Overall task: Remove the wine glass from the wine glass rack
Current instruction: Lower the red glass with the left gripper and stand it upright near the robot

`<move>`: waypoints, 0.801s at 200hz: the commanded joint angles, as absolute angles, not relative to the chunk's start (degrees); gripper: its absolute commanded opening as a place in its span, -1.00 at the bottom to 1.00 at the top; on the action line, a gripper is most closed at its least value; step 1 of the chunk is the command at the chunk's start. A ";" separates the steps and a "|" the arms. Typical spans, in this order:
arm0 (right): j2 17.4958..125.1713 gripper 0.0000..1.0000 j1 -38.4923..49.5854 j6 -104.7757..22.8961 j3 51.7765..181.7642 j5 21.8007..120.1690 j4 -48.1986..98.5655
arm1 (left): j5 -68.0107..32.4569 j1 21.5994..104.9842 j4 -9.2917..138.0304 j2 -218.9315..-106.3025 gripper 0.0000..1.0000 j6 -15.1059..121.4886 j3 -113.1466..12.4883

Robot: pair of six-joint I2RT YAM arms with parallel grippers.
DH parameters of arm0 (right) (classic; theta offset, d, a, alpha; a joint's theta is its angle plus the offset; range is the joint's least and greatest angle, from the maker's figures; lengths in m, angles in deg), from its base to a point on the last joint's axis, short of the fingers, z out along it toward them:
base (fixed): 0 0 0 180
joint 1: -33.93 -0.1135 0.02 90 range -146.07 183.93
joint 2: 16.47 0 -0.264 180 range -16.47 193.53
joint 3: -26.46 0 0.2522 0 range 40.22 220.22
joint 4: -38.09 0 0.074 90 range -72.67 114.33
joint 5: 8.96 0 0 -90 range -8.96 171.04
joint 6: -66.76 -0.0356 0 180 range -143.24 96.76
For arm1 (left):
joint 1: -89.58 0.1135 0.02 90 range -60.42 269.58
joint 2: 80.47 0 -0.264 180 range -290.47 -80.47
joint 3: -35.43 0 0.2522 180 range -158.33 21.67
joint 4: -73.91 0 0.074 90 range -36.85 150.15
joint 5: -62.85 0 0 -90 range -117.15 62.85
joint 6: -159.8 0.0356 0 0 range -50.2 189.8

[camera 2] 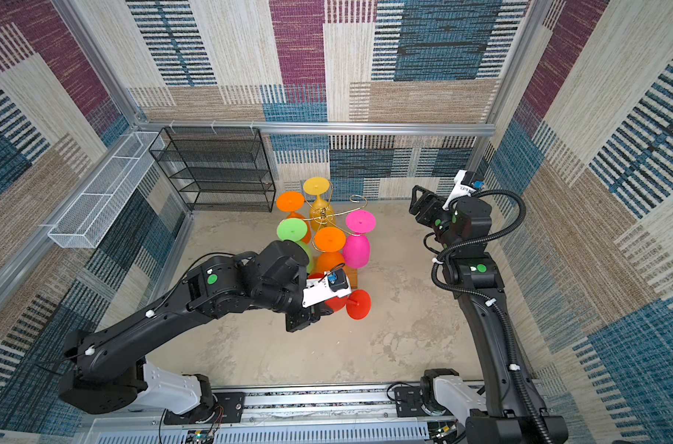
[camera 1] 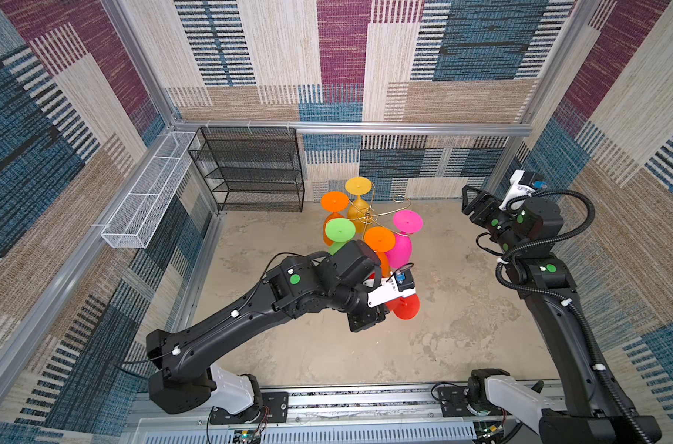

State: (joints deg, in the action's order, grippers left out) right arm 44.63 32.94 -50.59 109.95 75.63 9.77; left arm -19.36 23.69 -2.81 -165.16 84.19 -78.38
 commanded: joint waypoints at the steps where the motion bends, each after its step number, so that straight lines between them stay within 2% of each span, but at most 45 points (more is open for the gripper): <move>1: 44.29 0.60 33.23 -49.81 109.48 76.20 11.15 | -29.11 21.58 -11.42 -169.45 -1.00 87.30 -80.27; 53: 43.13 0.59 33.49 -50.05 107.74 77.17 12.03 | -35.94 19.27 -21.08 -181.17 -1.00 86.39 -82.42; 160: 43.21 0.59 33.82 -50.05 106.31 76.14 12.99 | -29.71 19.24 -21.15 -188.40 -1.00 87.87 -82.13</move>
